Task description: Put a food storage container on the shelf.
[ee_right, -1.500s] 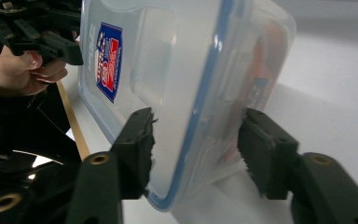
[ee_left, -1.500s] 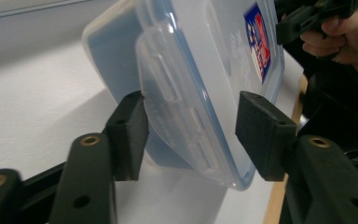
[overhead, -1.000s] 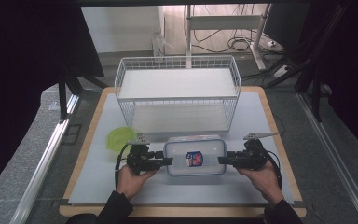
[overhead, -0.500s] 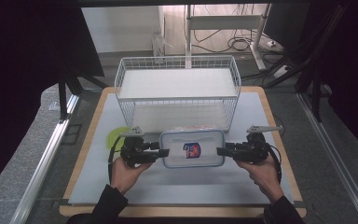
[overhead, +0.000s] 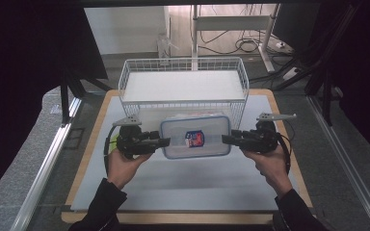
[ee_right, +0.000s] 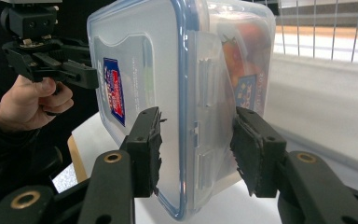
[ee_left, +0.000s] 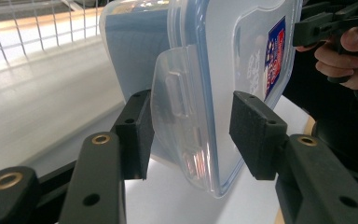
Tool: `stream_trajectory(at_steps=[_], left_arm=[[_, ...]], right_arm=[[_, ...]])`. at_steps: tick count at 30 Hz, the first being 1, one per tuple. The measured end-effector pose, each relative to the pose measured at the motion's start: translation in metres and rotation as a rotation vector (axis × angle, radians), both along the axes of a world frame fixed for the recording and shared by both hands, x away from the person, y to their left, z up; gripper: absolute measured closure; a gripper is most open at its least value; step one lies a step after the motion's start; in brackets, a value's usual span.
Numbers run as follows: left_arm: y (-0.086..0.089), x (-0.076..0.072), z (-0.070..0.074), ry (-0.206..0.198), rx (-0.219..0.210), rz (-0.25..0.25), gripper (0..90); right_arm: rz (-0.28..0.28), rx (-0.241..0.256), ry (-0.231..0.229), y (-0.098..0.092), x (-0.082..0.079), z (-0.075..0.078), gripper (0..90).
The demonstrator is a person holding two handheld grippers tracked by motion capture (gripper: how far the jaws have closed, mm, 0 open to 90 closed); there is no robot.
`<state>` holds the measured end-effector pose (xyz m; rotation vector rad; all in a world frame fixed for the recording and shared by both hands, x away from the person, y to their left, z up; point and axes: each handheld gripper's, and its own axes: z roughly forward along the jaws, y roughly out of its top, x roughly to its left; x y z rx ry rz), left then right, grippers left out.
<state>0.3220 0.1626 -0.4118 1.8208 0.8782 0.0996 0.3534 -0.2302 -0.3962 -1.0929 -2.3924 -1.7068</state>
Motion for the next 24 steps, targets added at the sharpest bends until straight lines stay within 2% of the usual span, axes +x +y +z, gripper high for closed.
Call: stream_trajectory(at_steps=[8,11,19,24], left_arm=[[0.007,0.007,0.025,-0.021,0.012,0.014,50.6],[0.012,0.013,0.037,-0.026,0.009,0.019,50.6],[0.019,0.025,0.056,-0.044,-0.005,0.024,50.6],[0.022,0.034,0.066,-0.052,-0.001,0.024,50.6]], right_arm=[[0.007,0.02,-0.02,0.006,0.011,0.017,53.6],[0.001,0.031,-0.034,0.011,0.016,0.029,53.5],[-0.008,0.038,-0.063,0.019,0.027,0.049,53.5],[-0.015,0.049,-0.061,0.022,0.035,0.057,53.4]])
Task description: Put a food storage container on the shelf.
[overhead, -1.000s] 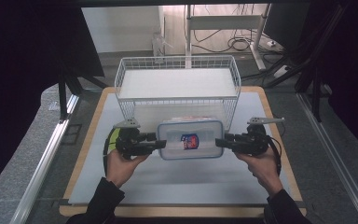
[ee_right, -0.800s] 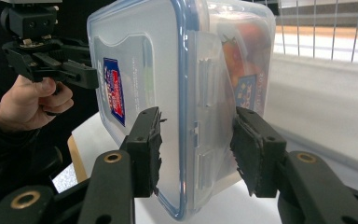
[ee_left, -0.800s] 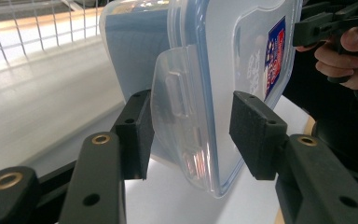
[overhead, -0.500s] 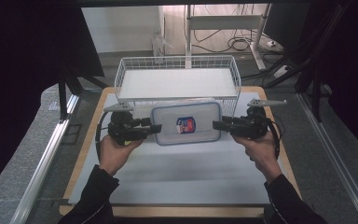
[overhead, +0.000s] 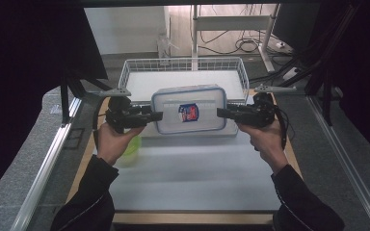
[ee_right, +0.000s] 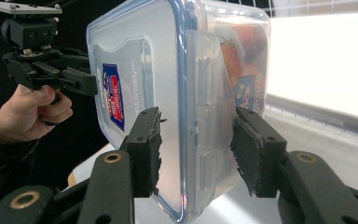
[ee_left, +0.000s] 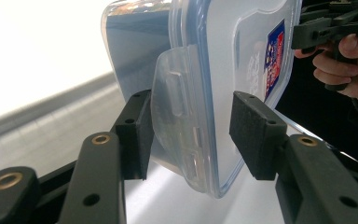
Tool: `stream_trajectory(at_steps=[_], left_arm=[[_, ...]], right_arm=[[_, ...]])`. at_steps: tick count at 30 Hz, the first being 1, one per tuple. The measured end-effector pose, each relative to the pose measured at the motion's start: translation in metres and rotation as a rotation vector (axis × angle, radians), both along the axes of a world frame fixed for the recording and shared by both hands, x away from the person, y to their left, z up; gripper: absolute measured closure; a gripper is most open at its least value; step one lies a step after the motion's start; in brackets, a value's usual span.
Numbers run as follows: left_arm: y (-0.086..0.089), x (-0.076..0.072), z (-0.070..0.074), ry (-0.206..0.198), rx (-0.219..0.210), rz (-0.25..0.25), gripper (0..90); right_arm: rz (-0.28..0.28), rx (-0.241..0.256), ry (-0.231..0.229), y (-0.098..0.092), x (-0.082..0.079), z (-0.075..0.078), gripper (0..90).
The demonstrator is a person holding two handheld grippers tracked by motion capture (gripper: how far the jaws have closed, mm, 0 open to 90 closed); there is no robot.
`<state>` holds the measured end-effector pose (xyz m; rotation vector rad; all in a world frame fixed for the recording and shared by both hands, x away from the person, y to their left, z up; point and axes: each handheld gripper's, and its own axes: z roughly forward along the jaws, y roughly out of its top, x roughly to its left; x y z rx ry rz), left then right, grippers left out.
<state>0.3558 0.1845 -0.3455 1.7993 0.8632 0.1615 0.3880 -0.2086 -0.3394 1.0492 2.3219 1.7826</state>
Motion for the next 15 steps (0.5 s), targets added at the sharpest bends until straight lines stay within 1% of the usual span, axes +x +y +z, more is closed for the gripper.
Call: stream_trajectory(at_steps=[2,3,4,5,6,7,8,9,10,11,12,13,14,15], left_arm=[[0.001,0.004,0.006,-0.011,0.002,-0.002,50.6],[0.003,0.01,0.011,-0.013,0.004,-0.003,50.6],[0.003,0.01,0.011,-0.013,0.004,-0.003,50.6],[0.004,0.015,0.016,-0.02,0.008,-0.005,50.6],[0.004,0.015,0.016,-0.02,0.008,-0.005,50.6],[0.006,0.02,0.021,-0.019,0.008,-0.003,50.6],[0.006,0.02,0.021,-0.019,0.008,-0.003,50.6],[0.007,0.023,0.023,-0.021,0.007,-0.001,50.6],[0.008,0.026,0.026,-0.02,0.006,0.001,50.6],[0.01,0.031,0.03,-0.02,0.003,0.008,50.5],[0.01,0.031,0.03,-0.02,0.003,0.008,50.5],[0.012,0.036,0.035,-0.026,-0.003,0.018,50.5],[0.012,0.036,0.035,-0.026,-0.003,0.018,50.5],[0.015,0.042,0.038,-0.029,-0.008,0.027,50.4]], right_arm=[[-0.005,0.008,-0.005,0.001,0.003,0.005,53.4],[-0.009,0.015,-0.013,0.002,0.007,0.009,53.4],[-0.009,0.015,-0.013,0.002,0.007,0.009,53.4],[-0.012,0.021,-0.016,0.004,0.012,0.013,53.4],[-0.012,0.021,-0.016,0.004,0.012,0.013,53.4],[-0.015,0.025,-0.019,0.005,0.017,0.017,53.4],[-0.015,0.025,-0.019,0.005,0.017,0.017,53.4],[-0.014,0.028,-0.022,0.007,0.023,0.021,53.4],[-0.014,0.028,-0.022,0.007,0.023,0.021,53.4],[-0.016,0.034,-0.02,0.009,0.029,0.024,53.4],[-0.016,0.034,-0.02,0.009,0.029,0.024,53.4],[-0.015,0.042,-0.015,0.012,0.036,0.028,53.3],[-0.015,0.042,-0.015,0.012,0.036,0.028,53.3],[-0.014,0.048,-0.014,0.014,0.042,0.03,53.2]])
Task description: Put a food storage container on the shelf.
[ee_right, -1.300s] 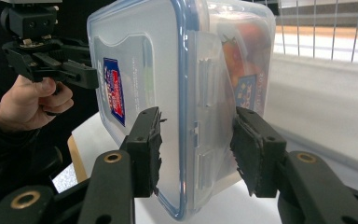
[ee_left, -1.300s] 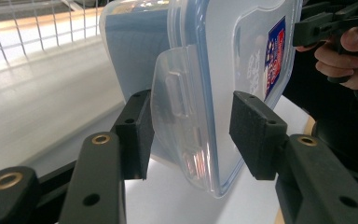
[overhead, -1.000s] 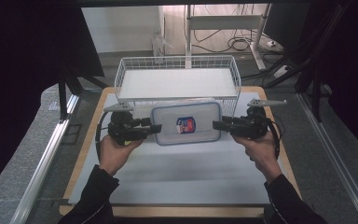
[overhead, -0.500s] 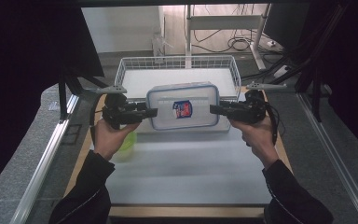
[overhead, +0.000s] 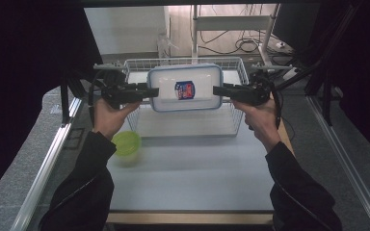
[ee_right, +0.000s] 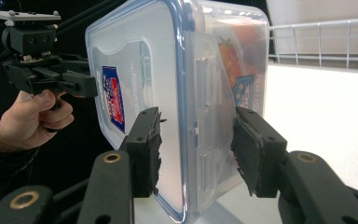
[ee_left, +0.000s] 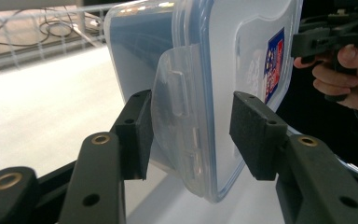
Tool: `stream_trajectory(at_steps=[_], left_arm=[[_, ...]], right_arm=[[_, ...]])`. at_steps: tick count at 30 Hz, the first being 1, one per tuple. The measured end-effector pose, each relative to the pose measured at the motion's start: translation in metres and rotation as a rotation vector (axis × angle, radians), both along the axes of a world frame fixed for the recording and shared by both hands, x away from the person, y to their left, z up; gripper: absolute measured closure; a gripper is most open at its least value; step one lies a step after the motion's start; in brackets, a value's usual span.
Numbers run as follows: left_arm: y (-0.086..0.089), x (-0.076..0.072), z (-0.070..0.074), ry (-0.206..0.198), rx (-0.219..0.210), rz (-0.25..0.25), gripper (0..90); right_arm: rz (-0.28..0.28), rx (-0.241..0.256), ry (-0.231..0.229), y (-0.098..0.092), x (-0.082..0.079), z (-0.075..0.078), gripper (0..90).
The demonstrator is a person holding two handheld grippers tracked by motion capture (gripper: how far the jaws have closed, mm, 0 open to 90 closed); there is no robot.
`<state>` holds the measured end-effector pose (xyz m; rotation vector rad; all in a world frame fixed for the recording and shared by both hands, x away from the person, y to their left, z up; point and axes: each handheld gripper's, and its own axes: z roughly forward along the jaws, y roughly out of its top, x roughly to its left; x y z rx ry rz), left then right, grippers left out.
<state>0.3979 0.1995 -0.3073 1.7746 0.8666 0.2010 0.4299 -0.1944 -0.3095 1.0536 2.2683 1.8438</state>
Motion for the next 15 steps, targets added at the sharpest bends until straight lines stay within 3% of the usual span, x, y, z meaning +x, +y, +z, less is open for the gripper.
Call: stream_trajectory(at_steps=[7,15], left_arm=[[0.006,0.017,0.003,-0.001,-0.01,0.016,50.1],[0.006,0.035,-0.002,0.026,-0.014,0.037,50.0]], right_arm=[[-0.01,0.004,0.002,0.008,0.018,0.004,52.7],[-0.03,0.0,0.026,0.013,0.038,-0.002,51.5]])
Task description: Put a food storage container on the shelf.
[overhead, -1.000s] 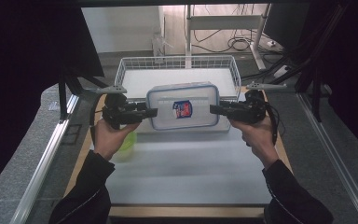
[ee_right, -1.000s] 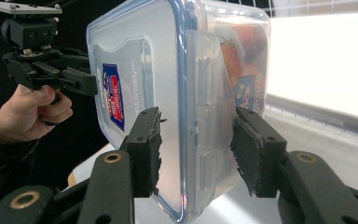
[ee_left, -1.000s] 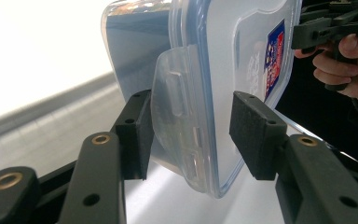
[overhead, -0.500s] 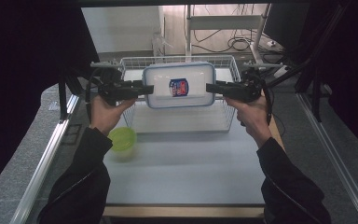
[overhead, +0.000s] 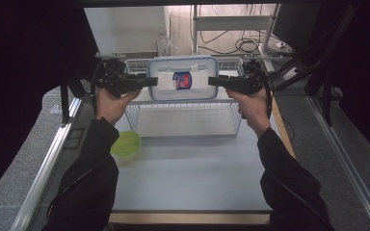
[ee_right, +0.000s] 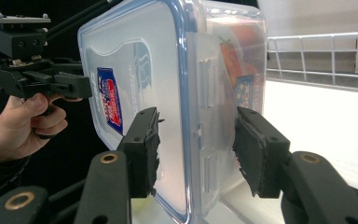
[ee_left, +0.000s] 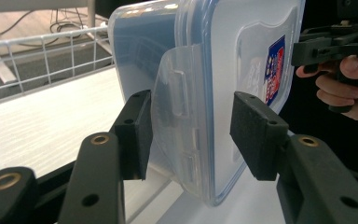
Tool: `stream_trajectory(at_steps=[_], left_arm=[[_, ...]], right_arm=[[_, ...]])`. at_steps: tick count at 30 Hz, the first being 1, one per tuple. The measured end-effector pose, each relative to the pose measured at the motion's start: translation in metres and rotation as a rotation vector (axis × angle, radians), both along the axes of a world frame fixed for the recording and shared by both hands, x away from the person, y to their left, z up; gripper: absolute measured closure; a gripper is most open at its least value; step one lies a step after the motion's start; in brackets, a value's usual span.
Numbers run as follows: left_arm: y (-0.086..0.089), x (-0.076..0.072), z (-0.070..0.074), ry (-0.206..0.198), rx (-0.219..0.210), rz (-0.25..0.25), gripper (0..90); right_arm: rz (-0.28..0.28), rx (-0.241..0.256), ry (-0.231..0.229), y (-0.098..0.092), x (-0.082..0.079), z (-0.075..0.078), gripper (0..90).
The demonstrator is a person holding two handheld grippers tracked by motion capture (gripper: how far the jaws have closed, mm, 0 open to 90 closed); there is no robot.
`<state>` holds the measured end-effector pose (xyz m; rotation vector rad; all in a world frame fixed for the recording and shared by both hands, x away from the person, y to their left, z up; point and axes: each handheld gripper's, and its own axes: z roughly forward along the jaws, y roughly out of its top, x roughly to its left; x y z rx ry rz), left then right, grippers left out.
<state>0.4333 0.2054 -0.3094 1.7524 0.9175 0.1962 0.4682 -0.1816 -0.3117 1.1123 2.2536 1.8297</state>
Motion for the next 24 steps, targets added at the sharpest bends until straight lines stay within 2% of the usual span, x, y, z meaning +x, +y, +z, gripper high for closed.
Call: stream_trajectory(at_steps=[3,10,16,17,18,19,22,24], left_arm=[[-0.001,0.006,-0.005,0.014,0.0,0.003,49.9],[-0.003,0.007,-0.006,0.014,-0.014,0.006,49.2],[-0.007,0.003,-0.007,-0.048,0.047,0.013,46.2],[-0.01,0.002,-0.008,-0.061,0.088,0.036,43.1],[-0.01,0.002,-0.008,-0.061,0.088,0.036,40.9],[-0.012,0.002,-0.008,-0.074,0.126,0.047,40.2],[-0.014,0.002,-0.01,-0.072,0.14,0.049,39.9],[-0.014,0.003,-0.01,-0.07,0.142,0.046,44.3]], right_arm=[[-0.007,-0.001,0.016,0.0,0.006,-0.005,51.3],[-0.012,0.008,0.024,-0.002,0.008,-0.007,50.7],[-0.017,-0.013,0.006,-0.001,0.007,-0.007,49.6],[-0.02,-0.018,0.003,-0.001,0.007,-0.007,48.3],[-0.02,-0.018,0.003,-0.001,0.007,-0.007,48.3],[-0.024,-0.028,0.0,0.0,0.007,-0.007,46.7],[-0.035,-0.044,0.0,0.001,0.007,-0.006,46.2],[-0.049,-0.062,-0.015,0.002,0.008,-0.006,46.2]])
